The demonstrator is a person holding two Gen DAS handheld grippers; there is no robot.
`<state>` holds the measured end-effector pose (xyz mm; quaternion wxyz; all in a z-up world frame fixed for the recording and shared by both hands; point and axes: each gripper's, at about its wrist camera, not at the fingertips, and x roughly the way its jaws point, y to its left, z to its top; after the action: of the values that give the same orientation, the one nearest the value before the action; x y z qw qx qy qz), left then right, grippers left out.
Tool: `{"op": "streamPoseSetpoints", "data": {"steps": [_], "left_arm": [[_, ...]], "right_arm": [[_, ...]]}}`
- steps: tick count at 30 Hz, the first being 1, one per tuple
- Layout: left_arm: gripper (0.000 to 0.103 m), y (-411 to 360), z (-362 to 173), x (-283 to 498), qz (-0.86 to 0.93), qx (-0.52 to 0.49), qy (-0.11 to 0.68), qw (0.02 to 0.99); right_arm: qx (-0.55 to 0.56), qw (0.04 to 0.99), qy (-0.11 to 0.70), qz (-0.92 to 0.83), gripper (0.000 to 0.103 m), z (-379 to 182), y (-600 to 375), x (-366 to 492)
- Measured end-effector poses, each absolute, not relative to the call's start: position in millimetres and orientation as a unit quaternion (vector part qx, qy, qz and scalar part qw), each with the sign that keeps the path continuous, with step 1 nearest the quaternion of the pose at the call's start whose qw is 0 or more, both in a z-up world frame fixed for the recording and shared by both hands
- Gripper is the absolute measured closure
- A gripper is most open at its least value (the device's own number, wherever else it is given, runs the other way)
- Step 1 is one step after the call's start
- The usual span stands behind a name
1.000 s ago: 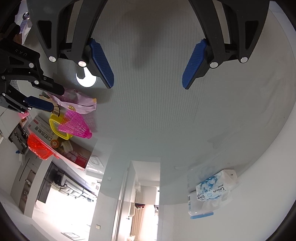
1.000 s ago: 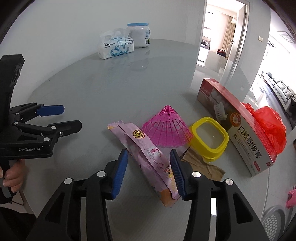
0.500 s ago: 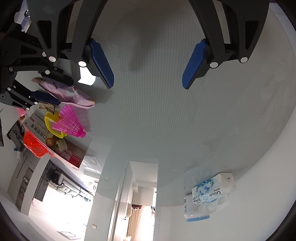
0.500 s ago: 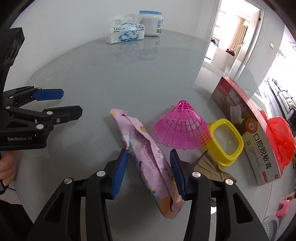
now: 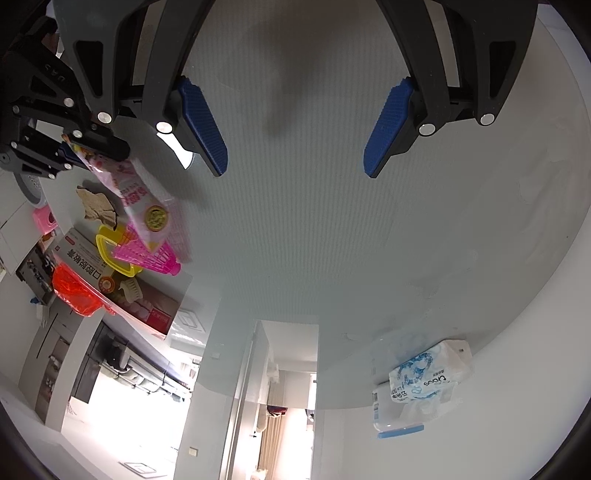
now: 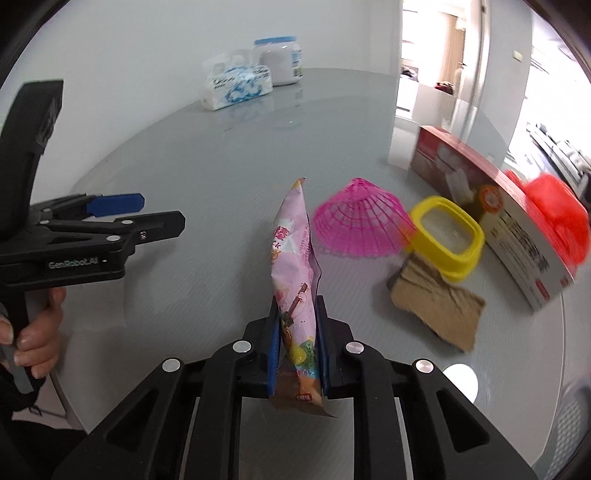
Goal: Collect trash
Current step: 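Grasp the pink shuttlecock with the left tool while right holds the wrapper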
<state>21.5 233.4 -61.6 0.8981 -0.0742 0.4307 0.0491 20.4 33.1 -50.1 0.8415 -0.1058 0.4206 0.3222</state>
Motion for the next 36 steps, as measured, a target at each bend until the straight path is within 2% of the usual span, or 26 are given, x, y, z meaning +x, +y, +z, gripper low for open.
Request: {"op": "streamPoseSetpoints", "data": {"steps": [11,21,31,34,36], "left_arm": [[0.028,190,-58,43,0.012,-0.056,0.428,0.902],[0.028,138,-59,85,-0.006,-0.015,0.423,0.906],[0.029,125,-66,123,0.011,-0.013,0.427,0.904],[0.046,124,-67,130,0.010,-0.013,0.429,0.903],[0.075,124,-70,132,0.006,-0.015,0.435,0.900]], "right_arm": [[0.011,0.877,0.393,0.277,0.087,-23,-38,-18],[0.048,0.891,0.383,0.240,0.087,-19,-82,-22],[0.073,0.889,0.394,0.221,0.087,-28,-111,-23],[0.078,0.888,0.395,0.221,0.087,-30,-114,-22],[0.077,0.888,0.396,0.222,0.087,-31,-114,-20]]}}
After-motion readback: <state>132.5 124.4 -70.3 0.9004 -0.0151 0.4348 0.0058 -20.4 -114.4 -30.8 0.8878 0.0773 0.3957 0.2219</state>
